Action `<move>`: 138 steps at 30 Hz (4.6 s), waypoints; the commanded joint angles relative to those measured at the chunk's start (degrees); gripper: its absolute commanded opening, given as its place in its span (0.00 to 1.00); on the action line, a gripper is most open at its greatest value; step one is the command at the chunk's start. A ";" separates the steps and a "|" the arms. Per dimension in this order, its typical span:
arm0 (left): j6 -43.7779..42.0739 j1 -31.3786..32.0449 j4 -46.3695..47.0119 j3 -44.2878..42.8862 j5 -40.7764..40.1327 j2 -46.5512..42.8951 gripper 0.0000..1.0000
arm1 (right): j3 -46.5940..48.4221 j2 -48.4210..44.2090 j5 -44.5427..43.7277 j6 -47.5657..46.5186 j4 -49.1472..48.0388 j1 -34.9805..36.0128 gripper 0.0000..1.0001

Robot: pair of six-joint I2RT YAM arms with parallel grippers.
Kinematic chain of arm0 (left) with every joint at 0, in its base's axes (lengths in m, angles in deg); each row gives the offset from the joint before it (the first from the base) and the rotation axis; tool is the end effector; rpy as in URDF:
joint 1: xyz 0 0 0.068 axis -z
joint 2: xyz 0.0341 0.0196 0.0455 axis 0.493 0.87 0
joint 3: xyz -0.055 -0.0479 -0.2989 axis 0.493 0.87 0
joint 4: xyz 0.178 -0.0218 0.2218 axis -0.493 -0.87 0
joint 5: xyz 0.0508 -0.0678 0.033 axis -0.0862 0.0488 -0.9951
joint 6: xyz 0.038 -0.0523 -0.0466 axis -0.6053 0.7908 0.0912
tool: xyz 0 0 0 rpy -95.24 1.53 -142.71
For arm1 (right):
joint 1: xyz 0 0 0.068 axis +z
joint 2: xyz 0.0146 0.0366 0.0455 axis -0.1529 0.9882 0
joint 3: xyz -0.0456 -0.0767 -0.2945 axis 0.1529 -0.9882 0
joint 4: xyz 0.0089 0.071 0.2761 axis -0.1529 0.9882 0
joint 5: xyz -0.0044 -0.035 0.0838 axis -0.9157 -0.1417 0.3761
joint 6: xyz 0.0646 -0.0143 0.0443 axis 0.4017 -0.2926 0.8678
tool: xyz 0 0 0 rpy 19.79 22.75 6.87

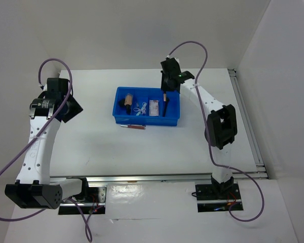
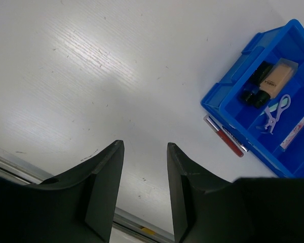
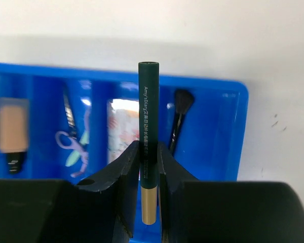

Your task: Organize the makeup

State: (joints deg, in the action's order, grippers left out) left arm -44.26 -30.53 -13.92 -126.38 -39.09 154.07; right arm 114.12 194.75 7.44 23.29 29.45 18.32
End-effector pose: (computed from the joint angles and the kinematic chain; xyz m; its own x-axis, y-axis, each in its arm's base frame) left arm 0.2553 0.0234 0.4095 -0.4088 -0.6496 -0.6410 -0.6442 0.7029 -0.3016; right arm 0.4787 0.2277 0.3149 -0.6639 0.0592 -0.7455 -0.0563 0.9901 0.1288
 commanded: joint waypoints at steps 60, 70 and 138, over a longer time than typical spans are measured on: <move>-1.02 -0.94 1.01 -1.56 -0.27 -1.30 0.54 | -11.15 10.20 -2.04 -21.21 -9.30 26.50 0.62; -1.02 -0.94 1.01 -1.04 -0.27 -1.30 0.54 | -9.82 13.19 -1.33 -21.21 -9.30 25.97 0.62; -2.16 -0.94 1.01 -2.71 -1.50 -0.77 0.54 | -6.40 1.24 -3.62 -0.12 4.59 1.19 0.70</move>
State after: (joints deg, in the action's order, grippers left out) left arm -45.62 -31.12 -13.53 -128.29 -40.23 154.07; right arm 108.29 196.89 4.78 22.43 33.17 19.19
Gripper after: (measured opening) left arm 0.538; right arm 0.662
